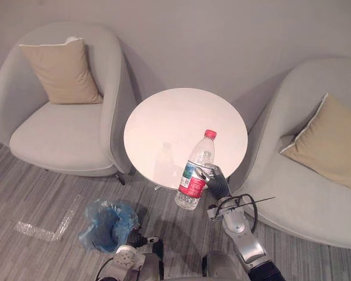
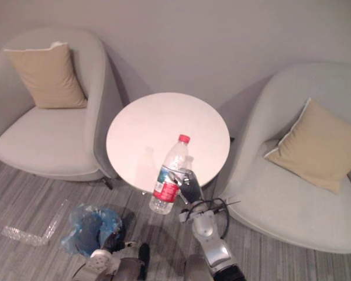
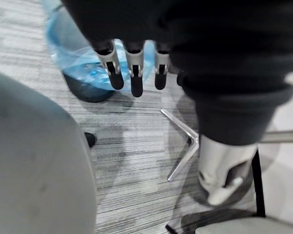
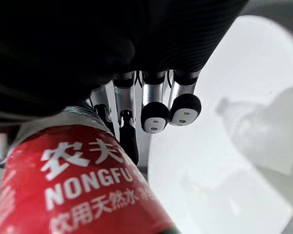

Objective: Gather rubbish on tea table into small bin, then transfer packed bag to large trash can.

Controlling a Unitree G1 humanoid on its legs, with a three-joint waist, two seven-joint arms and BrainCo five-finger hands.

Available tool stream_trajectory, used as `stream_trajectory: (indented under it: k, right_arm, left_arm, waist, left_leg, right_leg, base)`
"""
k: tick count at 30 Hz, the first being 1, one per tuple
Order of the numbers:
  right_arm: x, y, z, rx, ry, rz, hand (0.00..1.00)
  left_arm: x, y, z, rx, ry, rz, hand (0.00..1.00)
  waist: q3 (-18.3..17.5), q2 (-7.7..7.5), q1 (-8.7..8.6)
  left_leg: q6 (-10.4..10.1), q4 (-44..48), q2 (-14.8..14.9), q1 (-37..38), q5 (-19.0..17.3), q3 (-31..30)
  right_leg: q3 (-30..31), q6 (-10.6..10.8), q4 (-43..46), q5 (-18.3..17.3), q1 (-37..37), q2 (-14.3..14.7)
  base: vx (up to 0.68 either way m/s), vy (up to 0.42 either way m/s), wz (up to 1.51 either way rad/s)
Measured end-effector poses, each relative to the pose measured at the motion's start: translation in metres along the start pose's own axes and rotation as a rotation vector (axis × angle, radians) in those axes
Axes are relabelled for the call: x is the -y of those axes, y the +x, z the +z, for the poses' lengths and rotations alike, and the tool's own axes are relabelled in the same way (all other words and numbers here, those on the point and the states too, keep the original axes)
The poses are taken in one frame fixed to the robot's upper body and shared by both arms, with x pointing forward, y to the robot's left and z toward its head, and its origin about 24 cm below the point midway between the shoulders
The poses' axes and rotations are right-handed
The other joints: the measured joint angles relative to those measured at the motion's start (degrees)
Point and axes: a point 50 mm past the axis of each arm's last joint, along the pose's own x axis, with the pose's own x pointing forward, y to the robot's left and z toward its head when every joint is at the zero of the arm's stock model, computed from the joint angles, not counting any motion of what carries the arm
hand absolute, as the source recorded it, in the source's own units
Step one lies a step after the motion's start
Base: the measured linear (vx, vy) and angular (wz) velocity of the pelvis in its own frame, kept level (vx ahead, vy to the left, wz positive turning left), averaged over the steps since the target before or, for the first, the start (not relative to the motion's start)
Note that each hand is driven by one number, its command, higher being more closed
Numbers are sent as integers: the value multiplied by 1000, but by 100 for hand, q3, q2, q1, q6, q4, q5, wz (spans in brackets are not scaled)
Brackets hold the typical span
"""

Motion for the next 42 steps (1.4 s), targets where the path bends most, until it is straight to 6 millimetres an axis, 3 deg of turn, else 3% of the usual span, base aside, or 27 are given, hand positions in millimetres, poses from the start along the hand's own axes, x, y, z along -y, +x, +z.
stream_trajectory:
  k: [1, 5, 6, 7, 9, 11, 13, 15, 17, 19, 21, 25, 28, 30, 33, 34, 35, 37, 39, 40, 41, 42]
  right_arm:
    - [2, 1, 0, 3, -9, -3, 100]
    - [9, -5, -7, -22, -34, -11, 100]
    - [11, -5, -7, -23, -36, -18, 100]
    - [13, -6, -9, -31, -41, -25, 100]
    - [18, -6, -10, -35, -39, -49, 100]
    - [29, -7, -14, -54, -48, -93, 100]
    - [35, -12, -21, -84, -52, -129, 100]
    - [36, -14, -23, -98, -47, -137, 100]
    - [38, -15, -24, -103, -33, -151, 100]
    - [31, -18, -26, -126, 12, -170, 100]
    - [27, -19, -26, -131, 35, -171, 100]
    - [25, -19, -26, -132, 38, -166, 100]
    - [18, -19, -25, -129, 40, -132, 100]
    - [15, -20, -30, -148, 37, -120, 100]
    - [14, -21, -35, -177, 31, -109, 100]
    - [14, -22, -36, -178, 27, -104, 100]
    - [14, -22, -36, -179, 24, -100, 100]
    - [8, -21, -36, -173, 5, -57, 100]
    - [7, -20, -41, -191, -5, -43, 100]
    - [7, -21, -44, -203, -9, -41, 100]
    - [7, -22, -45, -208, -10, -41, 100]
    - [11, -25, -48, -221, -28, -34, 100]
  left_arm:
    - [5, 1, 3, 8, -9, -8, 0]
    - [9, -1, 2, 5, -18, -16, 0]
    - [11, 0, 3, 10, -23, -21, 0]
    - [12, -1, 1, -1, -23, -23, 0]
    - [10, 0, 5, 16, -16, -22, 0]
    - [13, 0, 7, 23, -12, -30, 0]
    - [20, -4, 0, 7, -1, -48, 0]
    - [24, -4, 0, 10, 37, -69, 0]
    - [32, -5, 1, 7, 52, -89, 0]
    - [27, -5, 0, 11, 97, -92, 0]
    - [27, -6, -3, 5, 116, -96, 0]
    - [24, -6, -5, 2, 119, -86, 0]
    - [23, -7, -6, 0, 109, -78, 0]
    - [22, -7, -6, 3, 107, -76, 0]
    - [21, -8, -9, -6, 89, -68, 0]
    - [20, -8, -10, -10, 79, -64, 0]
    - [19, -9, -11, -13, 73, -60, 0]
    - [14, -8, -13, -30, 53, -43, 0]
    - [15, -8, -16, -48, 25, -35, 0]
    - [16, -8, -18, -57, 17, -36, 0]
    - [14, -8, -18, -59, 8, -26, 0]
    - [20, -8, -17, -66, -17, -30, 0]
  waist:
    - [95, 186, 28]
    - [160, 364, 23]
    - [182, 424, 19]
    - [164, 466, -5]
    - [185, 415, -11]
    - [187, 408, -85]
    - [94, 560, -165]
    - [81, 557, -173]
    - [36, 639, -171]
    - [-32, 414, -128]
    - [-109, 350, -142]
    - [-178, 319, -97]
    - [-197, 329, -77]
    - [-194, 323, -76]
    - [-187, 321, -96]
    - [-181, 298, -118]
    - [-160, 329, -142]
    - [-139, 310, -144]
    - [-79, 409, -148]
    - [-96, 386, -161]
    - [-115, 282, -168]
    - [-116, 509, -181]
  left_leg:
    - [-72, -24, 195, -45, 142, -139]
    - [-179, -465, 398, 56, 455, -492]
    - [-118, -634, 483, 80, 433, -398]
    - [67, -926, 615, 102, 231, -51]
    - [402, -496, 555, -161, 114, 434]
    - [593, 455, 391, -364, 130, 786]
    - [518, 1451, 657, -162, -451, 1328]
    - [353, 1394, 790, 154, -812, 1500]
    - [125, 653, 772, 515, -986, 1587]
    - [197, 239, 512, 629, -925, 1537]
    - [244, 194, 363, 664, -938, 1444]
    - [399, 215, 128, 616, -1086, 1388]
    - [485, 487, 35, 439, -1357, 1396]
    - [573, 955, -32, 384, -1648, 1306]
    - [647, 1063, -171, 549, -1819, 1110]
    - [669, 961, -160, 722, -1821, 920]
    - [676, 904, -160, 786, -1824, 829]
    - [678, 667, -76, 1075, -1823, 563]
    - [670, 555, 62, 1264, -1822, 360]
    - [646, 545, 29, 1309, -1822, 304]
    - [576, 525, -62, 1377, -1844, 259]
    - [448, 493, 68, 1445, -1887, 151]
  right_leg:
    - [-111, -212, -311, 142, 126, 196]
    - [-476, -370, -407, 270, 260, 463]
    - [-591, -432, -418, 314, 253, 526]
    - [-751, -530, -557, 469, 254, 487]
    - [-1073, -651, -672, 562, 153, 181]
    - [-1323, -560, -788, 750, 101, -93]
    - [-1636, -463, -997, 940, 138, -239]
    - [-1799, -398, -1130, 974, 169, -325]
    - [-1880, -143, -1275, 1126, 196, -290]
    - [-1886, 10, -1728, 1354, 442, -351]
    - [-1794, 74, -1915, 1408, 600, -399]
    - [-1675, 180, -2044, 1380, 662, -551]
    - [-1643, 320, -1813, 1171, 549, -685]
    - [-1561, 406, -1086, 836, 415, -849]
    - [-1310, 326, -70, 751, 189, -932]
    - [-1055, 108, 620, 623, -134, -879]
    - [-927, 81, 811, 425, -220, -753]
    - [-724, -179, 926, 62, -480, -45]
    - [-776, -391, 644, 48, -749, 494]
    - [-784, -488, -22, 394, -810, 608]
    - [-814, -666, -327, 1028, -803, 554]
    - [-1028, -694, -379, 1004, -631, 581]
  base:
    - [-174, -98, 7]
    - [-239, -131, 43]
    - [-293, -115, 57]
    - [-241, -56, 59]
    - [-255, -27, 81]
    - [-177, 1, 80]
    - [-117, 113, 69]
    - [-69, 189, 71]
    - [-32, 201, 61]
    - [10, 230, 49]
    - [11, 151, 31]
    - [23, 136, 15]
    - [86, 100, 6]
    - [185, 89, 11]
    - [235, 86, 40]
    - [277, 37, 60]
    - [333, -30, 65]
    - [248, -102, 58]
    - [244, -111, 58]
    - [315, -130, 70]
    - [283, -100, 72]
    - [309, -76, 46]
